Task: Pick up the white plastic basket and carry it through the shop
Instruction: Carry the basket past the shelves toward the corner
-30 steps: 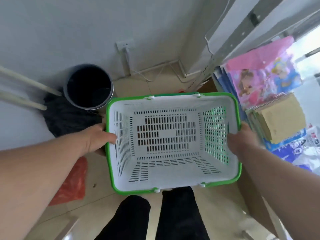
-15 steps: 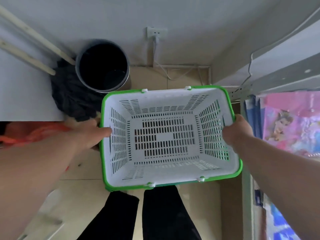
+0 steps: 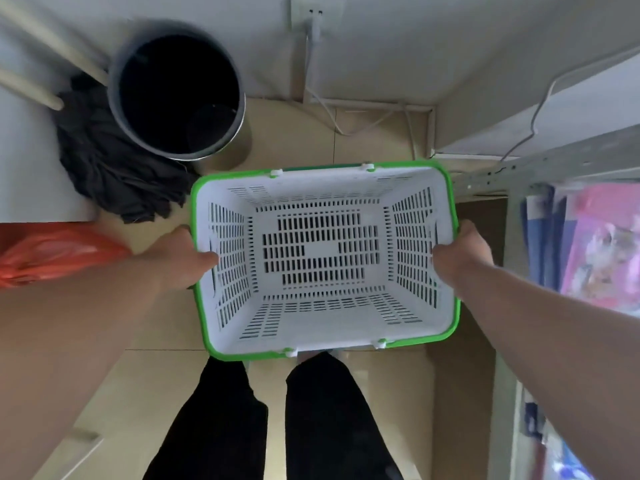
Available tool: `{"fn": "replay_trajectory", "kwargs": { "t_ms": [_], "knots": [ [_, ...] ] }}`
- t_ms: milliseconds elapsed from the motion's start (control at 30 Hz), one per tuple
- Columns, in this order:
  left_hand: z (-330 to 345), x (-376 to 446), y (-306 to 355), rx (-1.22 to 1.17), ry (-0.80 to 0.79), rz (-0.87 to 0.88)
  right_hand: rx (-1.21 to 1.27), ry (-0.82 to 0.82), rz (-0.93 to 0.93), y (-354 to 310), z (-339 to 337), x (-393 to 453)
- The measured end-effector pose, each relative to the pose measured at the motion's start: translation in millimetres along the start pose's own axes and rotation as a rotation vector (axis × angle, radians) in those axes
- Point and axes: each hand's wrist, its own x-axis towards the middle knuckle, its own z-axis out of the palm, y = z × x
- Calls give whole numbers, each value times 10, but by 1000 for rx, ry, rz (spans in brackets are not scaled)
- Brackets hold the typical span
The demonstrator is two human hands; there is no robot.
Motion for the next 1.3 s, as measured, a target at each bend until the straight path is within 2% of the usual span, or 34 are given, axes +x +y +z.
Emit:
{"fn": "replay_trajectory", "kwargs": {
  "t_ms": [200,433,500,567,667,833,1100,1300],
  "knots": [
    [363,448,-181,125,3,-19,-45,-56,16,83,499,251],
    [371,568,-73,222,-25,-23,-142,-24,-73,127,552,348],
    [393,625,-49,132,-40,-60,-127,-51,-63,125,570,393],
    [438,695,-49,-65,-54,-137,-71,-110,32,134,639,469],
    [533,815,-87,-299,-105,-212,143,-190,172,187,788,571],
    [504,801,-79,-376,-137,-182,234,-199,214,259,815,602],
    [-194,516,288,-380,-79,-107,220,-206,273,-57,221,308],
    [-1046,151,586,-571,-211,-105,227,-154,243,-466,-488,61]
  ]
}}
